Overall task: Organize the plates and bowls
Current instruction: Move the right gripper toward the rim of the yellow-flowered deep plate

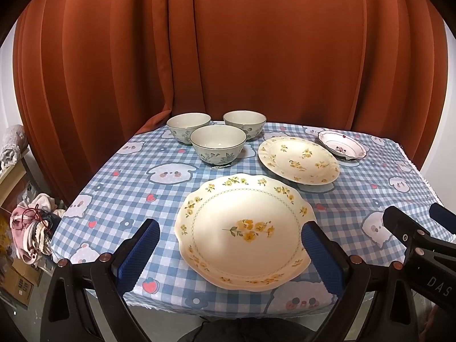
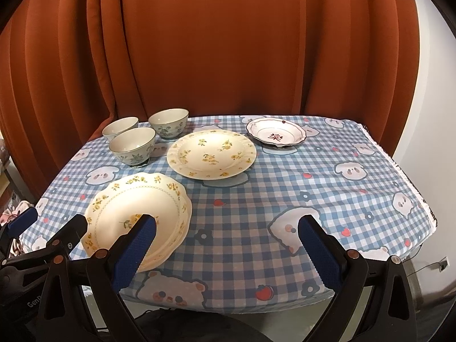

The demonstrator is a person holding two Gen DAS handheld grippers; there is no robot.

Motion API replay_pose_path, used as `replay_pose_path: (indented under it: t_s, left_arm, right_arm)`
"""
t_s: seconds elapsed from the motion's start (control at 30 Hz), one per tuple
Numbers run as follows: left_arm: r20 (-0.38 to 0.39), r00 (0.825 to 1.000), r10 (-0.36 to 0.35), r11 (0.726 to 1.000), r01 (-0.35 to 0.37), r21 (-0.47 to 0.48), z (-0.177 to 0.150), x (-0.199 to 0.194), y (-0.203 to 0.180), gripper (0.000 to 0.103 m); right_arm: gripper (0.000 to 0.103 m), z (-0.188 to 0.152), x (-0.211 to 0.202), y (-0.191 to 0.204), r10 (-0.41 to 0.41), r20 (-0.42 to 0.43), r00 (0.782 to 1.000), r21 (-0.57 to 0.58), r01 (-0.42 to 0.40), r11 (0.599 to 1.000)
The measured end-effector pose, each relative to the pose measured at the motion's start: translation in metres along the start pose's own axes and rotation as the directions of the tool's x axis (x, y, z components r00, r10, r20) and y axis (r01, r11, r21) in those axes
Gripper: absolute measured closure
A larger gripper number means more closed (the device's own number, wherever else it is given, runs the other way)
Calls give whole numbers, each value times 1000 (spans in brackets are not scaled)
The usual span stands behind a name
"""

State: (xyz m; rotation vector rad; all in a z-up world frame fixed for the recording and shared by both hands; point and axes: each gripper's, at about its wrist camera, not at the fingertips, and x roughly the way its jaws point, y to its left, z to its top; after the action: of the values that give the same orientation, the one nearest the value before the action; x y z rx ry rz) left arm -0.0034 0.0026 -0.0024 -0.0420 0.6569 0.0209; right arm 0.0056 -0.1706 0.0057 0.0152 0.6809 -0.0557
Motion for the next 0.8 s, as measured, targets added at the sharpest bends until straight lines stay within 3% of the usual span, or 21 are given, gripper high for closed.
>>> replay_pose_path:
  t_s: [0.8]
  left_arm:
    - [4, 1000, 11, 1000, -11, 12, -2, 3, 0, 1]
  right_arm:
    - [2, 1, 4, -3, 3, -3, 1000, 13, -3, 1000]
